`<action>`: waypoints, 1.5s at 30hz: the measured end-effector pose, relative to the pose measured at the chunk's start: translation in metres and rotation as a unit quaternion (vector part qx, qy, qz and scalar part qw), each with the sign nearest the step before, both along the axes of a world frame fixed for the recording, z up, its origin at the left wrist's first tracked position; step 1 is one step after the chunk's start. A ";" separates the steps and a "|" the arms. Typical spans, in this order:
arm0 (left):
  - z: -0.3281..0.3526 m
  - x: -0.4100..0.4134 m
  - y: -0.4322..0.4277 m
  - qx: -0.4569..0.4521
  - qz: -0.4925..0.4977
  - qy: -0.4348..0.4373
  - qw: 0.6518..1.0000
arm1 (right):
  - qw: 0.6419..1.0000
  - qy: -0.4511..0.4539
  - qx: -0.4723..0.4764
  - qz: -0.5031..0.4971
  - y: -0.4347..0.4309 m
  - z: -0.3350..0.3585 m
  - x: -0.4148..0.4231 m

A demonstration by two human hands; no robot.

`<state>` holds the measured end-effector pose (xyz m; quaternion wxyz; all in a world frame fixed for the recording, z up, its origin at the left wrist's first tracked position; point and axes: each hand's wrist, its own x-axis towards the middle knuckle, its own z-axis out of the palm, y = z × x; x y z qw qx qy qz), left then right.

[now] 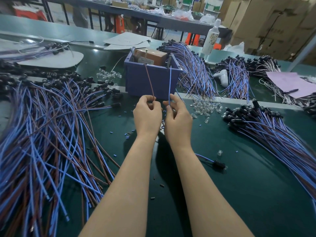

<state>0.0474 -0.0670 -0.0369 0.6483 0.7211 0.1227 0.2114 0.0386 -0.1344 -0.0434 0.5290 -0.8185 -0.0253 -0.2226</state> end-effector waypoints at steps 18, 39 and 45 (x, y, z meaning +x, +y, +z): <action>-0.001 -0.001 0.000 0.015 -0.006 -0.006 1.000 | 1.000 0.002 0.003 0.008 -0.001 -0.003 0.002; 0.140 -0.035 -0.069 0.205 -0.234 -0.207 0.928 | 0.988 -0.049 -0.143 0.013 -0.110 0.107 -0.040; 0.126 -0.037 -0.131 0.223 -0.338 0.006 0.914 | 0.934 -0.158 0.313 -0.069 -0.161 0.118 -0.061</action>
